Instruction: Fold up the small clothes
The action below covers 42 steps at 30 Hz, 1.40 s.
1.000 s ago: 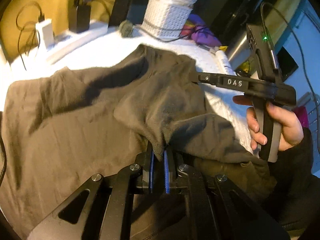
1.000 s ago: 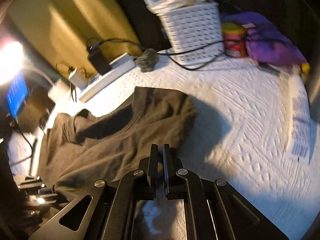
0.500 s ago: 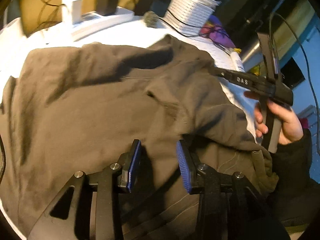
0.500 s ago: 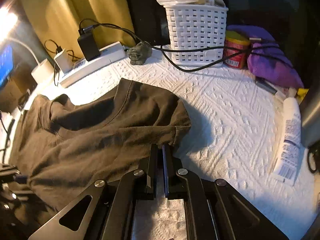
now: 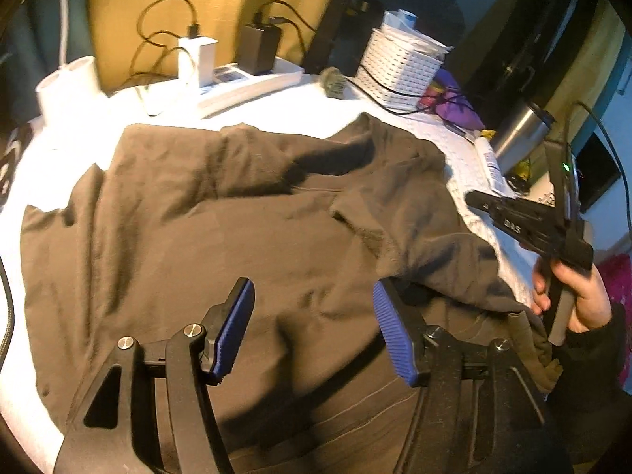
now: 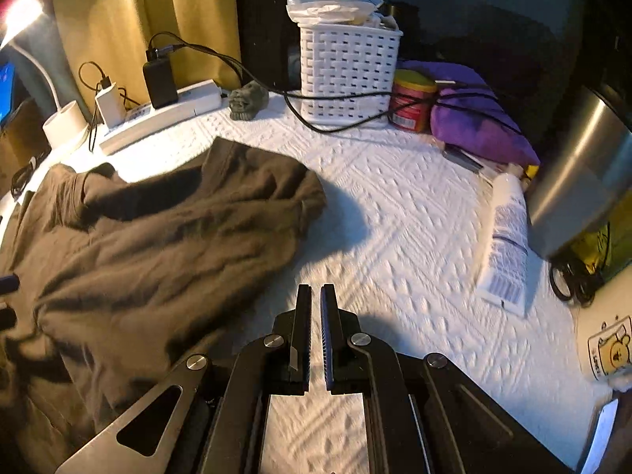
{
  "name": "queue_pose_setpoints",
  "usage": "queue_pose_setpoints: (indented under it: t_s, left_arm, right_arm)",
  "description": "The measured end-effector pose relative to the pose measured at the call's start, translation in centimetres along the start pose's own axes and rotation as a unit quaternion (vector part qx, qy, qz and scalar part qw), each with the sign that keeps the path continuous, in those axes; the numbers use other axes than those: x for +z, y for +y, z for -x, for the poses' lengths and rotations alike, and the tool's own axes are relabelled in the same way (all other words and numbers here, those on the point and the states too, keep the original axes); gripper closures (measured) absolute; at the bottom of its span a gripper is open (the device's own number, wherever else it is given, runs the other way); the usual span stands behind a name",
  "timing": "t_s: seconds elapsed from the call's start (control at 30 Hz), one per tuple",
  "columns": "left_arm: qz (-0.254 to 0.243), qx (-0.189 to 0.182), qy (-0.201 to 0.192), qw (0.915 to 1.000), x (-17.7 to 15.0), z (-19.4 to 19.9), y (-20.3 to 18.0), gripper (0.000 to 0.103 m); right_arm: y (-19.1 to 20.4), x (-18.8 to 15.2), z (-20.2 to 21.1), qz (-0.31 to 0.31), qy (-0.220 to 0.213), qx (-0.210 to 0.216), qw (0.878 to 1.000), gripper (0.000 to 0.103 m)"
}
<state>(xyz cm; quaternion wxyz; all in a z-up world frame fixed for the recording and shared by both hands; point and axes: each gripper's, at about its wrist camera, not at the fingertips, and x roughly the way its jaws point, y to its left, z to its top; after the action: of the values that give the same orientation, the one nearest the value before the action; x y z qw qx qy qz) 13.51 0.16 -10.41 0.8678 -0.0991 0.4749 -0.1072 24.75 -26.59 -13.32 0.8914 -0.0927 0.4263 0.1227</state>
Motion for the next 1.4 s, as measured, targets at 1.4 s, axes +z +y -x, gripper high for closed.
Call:
queue_pose_setpoints:
  t_s: [1.4]
  left_arm:
    - [0.067,0.172,-0.036,0.9821,-0.8,2.2,18.1,0.042]
  right_arm:
    - [4.6,-1.9,4.5,0.028,-0.02,0.009,0.999,0.097]
